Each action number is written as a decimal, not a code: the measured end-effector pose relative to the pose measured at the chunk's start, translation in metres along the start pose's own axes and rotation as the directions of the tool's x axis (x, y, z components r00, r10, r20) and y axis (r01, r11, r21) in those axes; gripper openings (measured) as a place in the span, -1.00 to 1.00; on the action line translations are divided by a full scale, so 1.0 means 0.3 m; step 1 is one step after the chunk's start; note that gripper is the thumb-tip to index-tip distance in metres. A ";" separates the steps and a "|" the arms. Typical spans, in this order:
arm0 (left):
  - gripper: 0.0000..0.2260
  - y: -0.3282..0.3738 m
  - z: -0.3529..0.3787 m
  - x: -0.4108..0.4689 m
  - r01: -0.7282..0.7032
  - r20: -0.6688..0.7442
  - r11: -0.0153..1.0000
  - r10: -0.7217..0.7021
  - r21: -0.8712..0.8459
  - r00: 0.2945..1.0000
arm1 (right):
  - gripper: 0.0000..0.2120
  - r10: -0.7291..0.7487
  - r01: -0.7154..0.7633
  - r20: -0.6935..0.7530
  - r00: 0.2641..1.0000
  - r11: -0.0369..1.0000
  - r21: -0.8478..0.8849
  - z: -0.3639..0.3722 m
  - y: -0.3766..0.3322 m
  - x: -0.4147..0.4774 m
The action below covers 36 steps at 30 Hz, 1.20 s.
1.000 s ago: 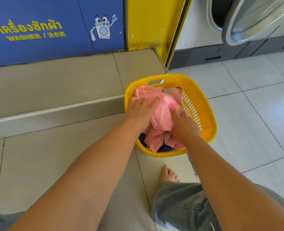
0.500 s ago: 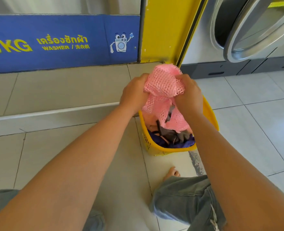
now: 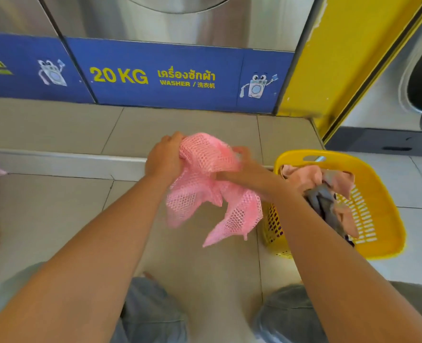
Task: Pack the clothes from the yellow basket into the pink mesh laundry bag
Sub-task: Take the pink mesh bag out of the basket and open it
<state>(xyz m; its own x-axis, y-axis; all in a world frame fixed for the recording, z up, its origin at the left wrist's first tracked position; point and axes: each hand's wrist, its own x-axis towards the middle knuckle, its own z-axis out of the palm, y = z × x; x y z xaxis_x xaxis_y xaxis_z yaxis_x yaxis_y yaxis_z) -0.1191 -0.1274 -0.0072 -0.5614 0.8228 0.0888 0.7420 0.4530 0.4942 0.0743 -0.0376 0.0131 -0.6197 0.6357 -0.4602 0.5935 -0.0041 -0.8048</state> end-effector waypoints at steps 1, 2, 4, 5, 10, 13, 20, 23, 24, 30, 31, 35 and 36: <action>-0.72 -0.031 0.014 -0.010 0.014 0.017 1.000 -0.014 0.005 1.000 | -0.01 0.045 -0.047 0.033 0.998 0.997 0.059 0.015 0.022 0.007; -0.73 -0.054 0.028 -0.015 0.024 0.030 1.000 -0.024 0.010 0.999 | -0.03 0.078 -0.082 0.050 0.996 0.994 0.076 0.027 0.041 0.014; -0.75 -0.077 0.058 -0.022 0.027 0.046 1.000 -0.027 0.004 0.999 | -0.19 0.107 -0.107 0.052 0.993 0.994 -0.012 0.041 0.075 0.028; -0.76 -0.083 0.073 -0.024 0.020 0.048 1.000 -0.019 -0.010 0.999 | -0.36 0.115 -0.113 0.028 0.993 0.992 -0.048 0.049 0.091 0.034; -0.57 -0.081 0.147 -0.011 -0.025 0.140 0.992 0.008 0.120 0.990 | -0.74 0.220 -0.202 -0.047 0.974 0.946 0.252 0.071 0.146 0.079; -0.16 -0.079 0.182 -0.014 0.019 0.369 0.962 -0.123 0.273 0.921 | -0.83 0.290 -0.212 -0.131 0.948 0.883 0.418 0.079 0.146 0.109; -0.62 -0.055 0.253 -0.120 0.136 0.146 0.947 -0.097 -0.291 0.985 | -0.63 0.418 -0.239 -0.108 0.902 0.693 0.680 0.118 0.139 0.163; -0.41 -0.044 0.256 -0.152 0.275 0.407 0.890 -0.114 -0.363 0.906 | -0.75 0.435 -0.230 -0.077 0.897 0.610 0.759 0.113 0.128 0.175; -0.39 -0.047 0.255 -0.162 0.306 0.497 0.878 -0.091 -0.369 0.863 | -0.79 0.433 -0.224 -0.075 0.898 0.598 0.769 0.109 0.123 0.178; -0.81 -0.098 0.249 -0.164 0.342 0.487 0.828 -0.098 -0.444 0.868 | -0.77 0.413 -0.155 -0.117 0.903 0.568 0.808 0.092 0.099 0.191; -0.77 -0.100 0.235 -0.159 0.372 0.470 0.772 -0.109 -0.515 0.876 | -0.75 0.384 -0.143 -0.131 0.914 0.608 0.781 0.095 0.103 0.194; -0.79 -0.092 0.212 -0.119 0.408 0.424 0.688 -0.159 -0.600 0.892 | -0.78 0.260 -0.118 -0.319 0.911 0.907 0.403 0.146 0.155 0.198; -0.76 -0.086 0.213 -0.107 0.415 0.418 0.690 -0.177 -0.593 0.891 | -0.84 0.225 -0.112 -0.342 0.913 0.941 0.319 0.165 0.168 0.189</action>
<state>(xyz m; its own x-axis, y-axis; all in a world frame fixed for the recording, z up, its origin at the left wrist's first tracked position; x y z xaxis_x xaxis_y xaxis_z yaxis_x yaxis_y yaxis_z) -0.0969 -0.1435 -0.0783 -0.4781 0.7966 -0.3700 0.0613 0.4505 0.8907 0.0438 -0.0399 -0.0721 -0.2567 0.8431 -0.4726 0.4638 -0.3215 -0.8255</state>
